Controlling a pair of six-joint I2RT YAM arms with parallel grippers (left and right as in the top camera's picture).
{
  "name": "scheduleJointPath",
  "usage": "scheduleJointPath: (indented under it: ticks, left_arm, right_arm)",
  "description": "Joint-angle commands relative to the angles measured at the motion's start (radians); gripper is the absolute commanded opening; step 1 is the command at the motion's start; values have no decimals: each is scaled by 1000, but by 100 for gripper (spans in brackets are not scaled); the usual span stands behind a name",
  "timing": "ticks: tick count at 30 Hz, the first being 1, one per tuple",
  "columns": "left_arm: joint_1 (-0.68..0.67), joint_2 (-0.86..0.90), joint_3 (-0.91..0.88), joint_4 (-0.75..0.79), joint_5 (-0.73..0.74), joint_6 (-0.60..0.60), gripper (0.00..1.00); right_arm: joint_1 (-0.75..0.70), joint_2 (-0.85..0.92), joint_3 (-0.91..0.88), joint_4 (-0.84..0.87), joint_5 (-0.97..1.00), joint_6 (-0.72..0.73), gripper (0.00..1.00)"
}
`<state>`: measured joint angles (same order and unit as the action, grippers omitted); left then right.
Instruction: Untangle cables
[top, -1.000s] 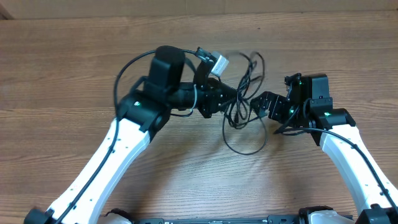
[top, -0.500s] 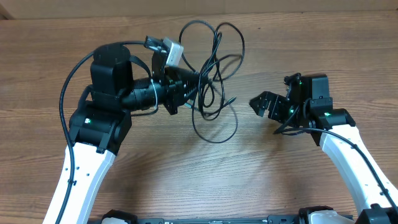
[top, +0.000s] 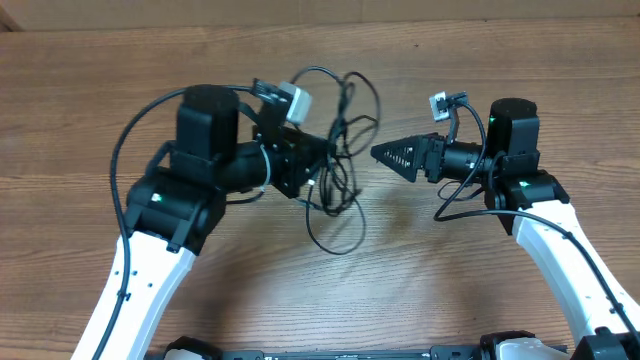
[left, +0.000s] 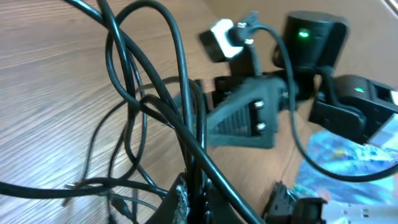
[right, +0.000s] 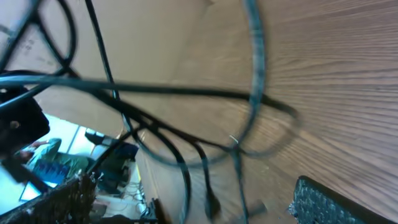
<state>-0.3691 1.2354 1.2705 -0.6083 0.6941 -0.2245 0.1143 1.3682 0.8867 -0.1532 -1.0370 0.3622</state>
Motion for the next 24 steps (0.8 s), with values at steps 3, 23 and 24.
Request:
scheduleJointPath:
  ticks: [3, 23, 24]
  left_arm:
    - [-110, 18, 21, 65, -16, 26, 8]
    - [-106, -98, 22, 164, -40, -23, 4]
    - [-97, -114, 22, 164, -40, -11, 4]
  right_arm:
    - [53, 3, 3, 10, 26, 3, 100]
    - [66, 3, 3, -435, 950, 91, 100]
    - [61, 3, 3, -441, 952, 91, 100]
